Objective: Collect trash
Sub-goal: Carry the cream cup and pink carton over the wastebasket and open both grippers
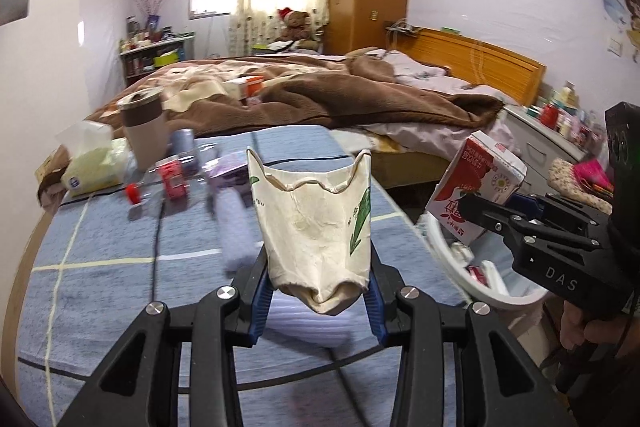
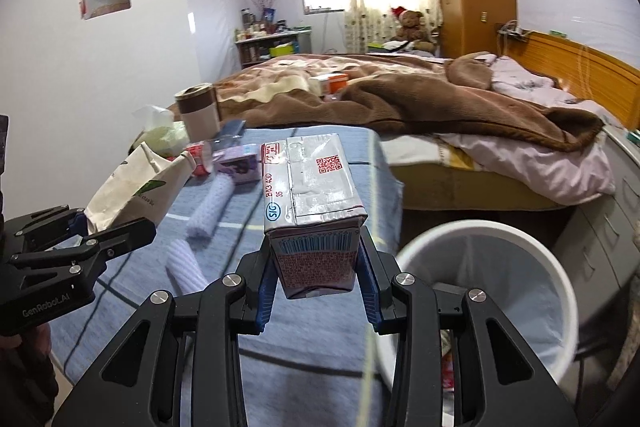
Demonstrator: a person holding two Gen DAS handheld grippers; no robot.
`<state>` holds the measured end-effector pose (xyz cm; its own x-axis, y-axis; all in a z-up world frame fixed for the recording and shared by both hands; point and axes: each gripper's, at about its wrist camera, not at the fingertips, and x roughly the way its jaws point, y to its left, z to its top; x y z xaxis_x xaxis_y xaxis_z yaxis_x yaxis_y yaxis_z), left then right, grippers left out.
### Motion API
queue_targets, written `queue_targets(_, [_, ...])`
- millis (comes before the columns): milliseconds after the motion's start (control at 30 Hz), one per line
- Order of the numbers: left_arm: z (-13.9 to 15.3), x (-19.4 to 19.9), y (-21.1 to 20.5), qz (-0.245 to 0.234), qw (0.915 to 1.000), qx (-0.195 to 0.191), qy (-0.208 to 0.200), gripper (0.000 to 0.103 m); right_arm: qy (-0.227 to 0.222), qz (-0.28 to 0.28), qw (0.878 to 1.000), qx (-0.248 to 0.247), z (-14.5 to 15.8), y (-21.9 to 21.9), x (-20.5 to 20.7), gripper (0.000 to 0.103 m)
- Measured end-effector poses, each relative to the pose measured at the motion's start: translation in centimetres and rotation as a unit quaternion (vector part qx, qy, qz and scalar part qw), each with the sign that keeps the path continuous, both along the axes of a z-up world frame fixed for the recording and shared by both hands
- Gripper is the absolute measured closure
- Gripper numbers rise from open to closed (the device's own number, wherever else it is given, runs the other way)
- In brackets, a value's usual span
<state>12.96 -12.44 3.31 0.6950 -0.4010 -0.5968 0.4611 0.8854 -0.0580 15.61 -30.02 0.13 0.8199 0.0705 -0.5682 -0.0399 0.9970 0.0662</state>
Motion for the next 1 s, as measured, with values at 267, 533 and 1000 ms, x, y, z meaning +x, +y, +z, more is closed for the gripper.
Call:
queue_targets(267, [-0.1, -0.9, -4.4, -0.051, 0.9987, 0.004, 0.0, 0.061, 0.011, -0.055, 0.998, -0.003, -0.4, -3.2, -1.6, 0.066])
queue_targets(533, [-0.3, -1.6, -8.6, -0.095, 0.9955, 0.006, 0.006, 0.061, 0.021, -0.095, 0.995, -0.007, -1.0, -5.7, -3.0, 0.066])
queue_targets(1000, [-1.4, -2.0, -15.3, -0.161, 0.9864, 0.019, 0.026, 0.061, 0.057, -0.15, 0.987, -0.009, -2.6, -9.6, -4.4, 0.066])
